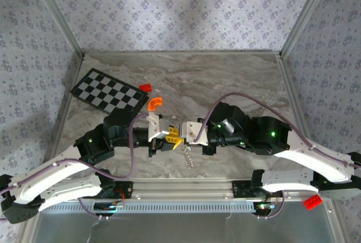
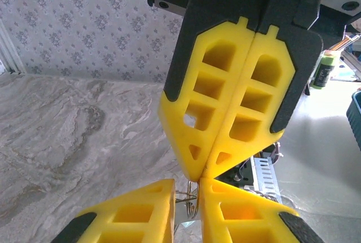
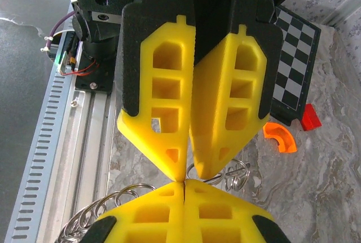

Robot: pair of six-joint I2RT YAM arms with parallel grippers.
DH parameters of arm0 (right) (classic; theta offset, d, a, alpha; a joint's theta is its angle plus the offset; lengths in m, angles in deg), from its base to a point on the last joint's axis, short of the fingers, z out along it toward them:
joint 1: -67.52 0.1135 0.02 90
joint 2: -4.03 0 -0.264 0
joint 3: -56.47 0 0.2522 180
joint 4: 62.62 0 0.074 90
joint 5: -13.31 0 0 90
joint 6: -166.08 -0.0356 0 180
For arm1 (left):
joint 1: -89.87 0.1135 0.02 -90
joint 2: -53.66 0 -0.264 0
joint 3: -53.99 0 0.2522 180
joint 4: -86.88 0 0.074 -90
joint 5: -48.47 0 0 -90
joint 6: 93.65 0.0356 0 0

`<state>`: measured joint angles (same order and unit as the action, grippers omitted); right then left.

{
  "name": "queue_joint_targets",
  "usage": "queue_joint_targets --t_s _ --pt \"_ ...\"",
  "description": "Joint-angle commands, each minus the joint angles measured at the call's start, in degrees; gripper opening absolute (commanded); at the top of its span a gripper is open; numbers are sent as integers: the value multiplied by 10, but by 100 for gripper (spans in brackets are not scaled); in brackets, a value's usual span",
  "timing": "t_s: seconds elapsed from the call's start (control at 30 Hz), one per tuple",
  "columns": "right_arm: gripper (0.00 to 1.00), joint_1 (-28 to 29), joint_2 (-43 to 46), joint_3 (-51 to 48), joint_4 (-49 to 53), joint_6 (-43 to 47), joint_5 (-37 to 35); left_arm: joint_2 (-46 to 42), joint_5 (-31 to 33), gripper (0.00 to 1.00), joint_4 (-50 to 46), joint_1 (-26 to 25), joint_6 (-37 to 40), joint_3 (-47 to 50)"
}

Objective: Put the keys on the keyring

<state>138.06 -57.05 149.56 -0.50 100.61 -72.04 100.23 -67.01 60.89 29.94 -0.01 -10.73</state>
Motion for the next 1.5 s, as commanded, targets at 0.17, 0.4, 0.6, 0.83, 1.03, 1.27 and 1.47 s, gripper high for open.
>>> queue_joint_targets --t_s 0.17,0.4,0.6,0.83,1.03,1.27,1.47 --pt "0 4 11 12 -16 7 -6 4 26 18 4 0 5 -6" --pt "0 6 10 12 -17 10 -12 6 39 19 6 0 2 -4" --pt "0 9 13 9 -19 13 -13 1 48 19 15 0 0 4" --pt "0 13 13 7 -21 14 -11 1 49 9 32 0 -7 10" --pt "0 12 12 -5 -23 8 1 -3 70 0 59 0 -16 25" --pt "0 -16 21 -31 -38 1 31 -7 91 0 80 0 -22 43" --pt "0 -45 30 -49 -58 -7 65 -4 93 0 90 0 -24 48"
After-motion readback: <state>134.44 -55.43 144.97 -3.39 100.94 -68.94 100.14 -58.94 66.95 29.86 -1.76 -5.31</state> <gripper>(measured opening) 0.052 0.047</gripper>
